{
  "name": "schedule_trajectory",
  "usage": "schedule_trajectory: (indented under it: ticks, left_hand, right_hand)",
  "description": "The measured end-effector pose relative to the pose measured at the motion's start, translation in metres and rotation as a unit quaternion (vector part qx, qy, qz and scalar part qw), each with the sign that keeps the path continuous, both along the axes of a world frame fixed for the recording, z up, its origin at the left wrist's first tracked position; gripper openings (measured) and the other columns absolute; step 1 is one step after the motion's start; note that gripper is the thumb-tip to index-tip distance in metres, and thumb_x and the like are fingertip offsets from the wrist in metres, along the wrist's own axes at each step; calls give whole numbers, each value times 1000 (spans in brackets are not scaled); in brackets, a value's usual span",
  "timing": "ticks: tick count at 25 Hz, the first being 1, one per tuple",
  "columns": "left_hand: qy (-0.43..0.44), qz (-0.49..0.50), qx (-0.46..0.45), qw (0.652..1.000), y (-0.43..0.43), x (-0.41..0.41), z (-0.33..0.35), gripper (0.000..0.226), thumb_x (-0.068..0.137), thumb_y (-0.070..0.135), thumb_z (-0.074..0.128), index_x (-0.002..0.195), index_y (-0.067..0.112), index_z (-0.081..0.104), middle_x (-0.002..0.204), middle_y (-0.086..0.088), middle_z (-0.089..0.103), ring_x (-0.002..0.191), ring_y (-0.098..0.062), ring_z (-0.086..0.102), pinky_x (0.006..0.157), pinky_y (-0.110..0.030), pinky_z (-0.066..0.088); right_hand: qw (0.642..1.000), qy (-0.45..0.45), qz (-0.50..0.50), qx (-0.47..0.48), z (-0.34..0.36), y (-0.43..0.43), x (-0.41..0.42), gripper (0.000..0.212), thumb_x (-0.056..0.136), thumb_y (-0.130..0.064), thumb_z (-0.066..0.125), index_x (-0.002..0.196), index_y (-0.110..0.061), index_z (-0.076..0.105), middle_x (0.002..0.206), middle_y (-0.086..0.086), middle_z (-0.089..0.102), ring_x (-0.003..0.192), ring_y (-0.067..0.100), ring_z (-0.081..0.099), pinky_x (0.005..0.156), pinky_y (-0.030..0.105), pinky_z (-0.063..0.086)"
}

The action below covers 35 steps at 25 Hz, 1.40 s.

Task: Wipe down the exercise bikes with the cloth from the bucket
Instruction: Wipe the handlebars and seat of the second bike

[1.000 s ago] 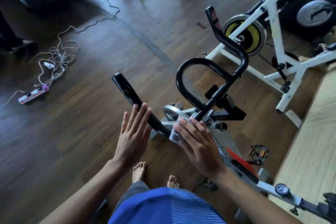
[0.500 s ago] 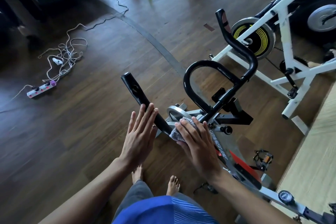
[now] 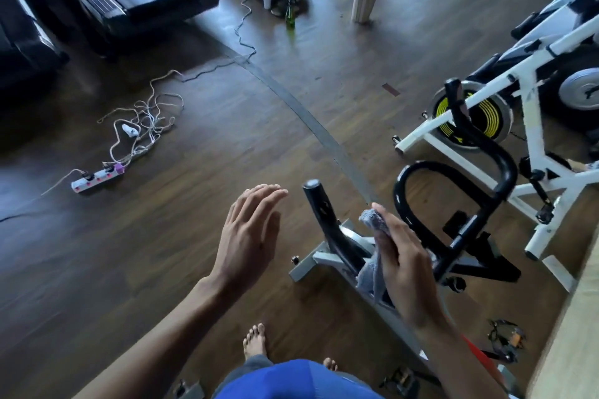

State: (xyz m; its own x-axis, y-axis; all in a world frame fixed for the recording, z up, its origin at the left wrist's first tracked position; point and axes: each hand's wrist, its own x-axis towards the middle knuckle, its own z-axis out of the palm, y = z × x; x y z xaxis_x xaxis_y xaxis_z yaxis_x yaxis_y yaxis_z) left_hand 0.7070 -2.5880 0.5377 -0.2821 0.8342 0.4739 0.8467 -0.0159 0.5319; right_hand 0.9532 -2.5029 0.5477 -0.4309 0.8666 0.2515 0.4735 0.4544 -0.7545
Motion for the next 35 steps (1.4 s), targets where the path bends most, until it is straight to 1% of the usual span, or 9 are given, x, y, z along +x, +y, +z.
schedule_trajectory:
  ticks: [4,7,13,17,22,25,30,32,35]
  left_hand:
    - [10,17,-6,1000,16,-73,17,32,96,15,54,126,14,63,128,0,64,122,-21,55,105,-44,43]
    - [18,12,-23,999,37,-121,28,33,95,20,51,126,17,63,125,2,65,120,-20,56,106,-39,42]
    - [25,-40,-24,999,113,-164,42,26,94,18,54,113,17,70,111,1,72,113,-22,59,97,-38,50]
    - [24,-109,-33,993,179,-165,48,25,94,19,53,110,19,72,106,3,73,105,-19,62,90,-34,52]
    - [37,-243,-46,968,279,-148,53,26,97,23,49,112,21,70,106,5,73,102,-17,63,87,-34,53]
    - [40,-352,-38,934,326,-120,64,23,96,19,53,111,20,70,104,5,73,98,-17,64,85,-32,54]
    - [50,-519,-35,853,380,-65,71,22,97,17,54,113,19,69,106,4,72,97,-16,64,82,-36,54]
    - [48,-591,-27,805,394,-43,70,22,97,17,54,112,20,69,104,5,72,96,-16,64,81,-35,54]
    - [46,-684,-19,728,410,-11,70,24,95,17,52,113,20,68,105,5,71,96,-17,63,82,-34,53]
  right_hand:
    - [999,35,-17,19,30,22,-77,43,99,-28,50,139,-11,56,133,-5,61,122,0,56,100,9,41]
    - [997,54,-47,32,45,48,-122,43,99,-27,49,138,-11,56,131,-10,57,120,-4,53,97,2,36]
    - [993,56,-100,-9,55,99,-166,38,100,-10,55,138,-12,57,128,-12,56,117,-12,48,91,-4,34]
    - [982,83,-166,-25,51,132,-177,38,99,-7,55,137,-13,57,129,-10,58,117,-9,51,91,-4,33]
    - [948,128,-286,-62,44,167,-177,38,101,-13,53,138,-23,56,129,-20,57,114,-27,47,94,-2,33]
    - [917,132,-371,-65,46,178,-172,38,102,-19,52,140,-25,56,132,-19,58,117,-23,47,99,3,35]
    - [846,161,-505,-60,59,172,-164,43,96,-36,49,138,-27,55,130,-22,58,119,-18,50,99,7,38]
    - [806,161,-567,-53,66,165,-164,43,95,-37,50,137,-30,54,131,-19,59,120,-14,52,100,11,41]
    - [747,147,-646,-45,81,154,-167,33,100,-24,52,132,-30,57,126,-17,63,115,-22,50,88,-2,38]
